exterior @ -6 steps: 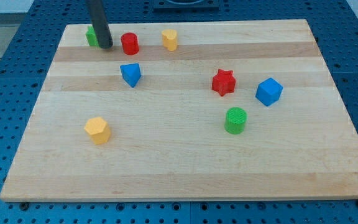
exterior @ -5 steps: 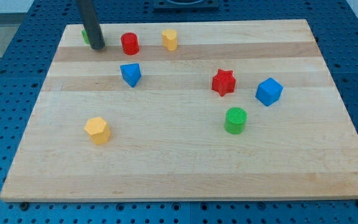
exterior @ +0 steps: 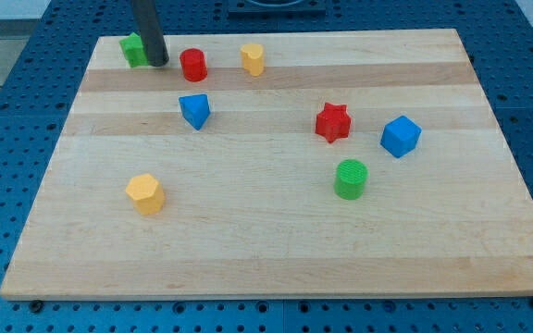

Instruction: Slide the green star a bit up

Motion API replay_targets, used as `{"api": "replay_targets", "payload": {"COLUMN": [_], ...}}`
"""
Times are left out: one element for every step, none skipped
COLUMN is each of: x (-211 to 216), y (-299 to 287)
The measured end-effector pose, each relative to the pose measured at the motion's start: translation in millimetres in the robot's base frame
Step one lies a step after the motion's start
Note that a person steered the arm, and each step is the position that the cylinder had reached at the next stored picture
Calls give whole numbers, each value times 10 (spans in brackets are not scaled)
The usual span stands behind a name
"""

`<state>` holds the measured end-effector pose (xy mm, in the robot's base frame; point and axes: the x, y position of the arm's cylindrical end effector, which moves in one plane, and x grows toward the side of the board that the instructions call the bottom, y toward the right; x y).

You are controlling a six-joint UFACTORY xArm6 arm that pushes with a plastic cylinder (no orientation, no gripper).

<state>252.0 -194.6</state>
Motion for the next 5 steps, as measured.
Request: {"api": "replay_targets", "payload": {"x": [-17, -99, -106, -100, -45], "y": [-161, -217, -210, -175, -143]}}
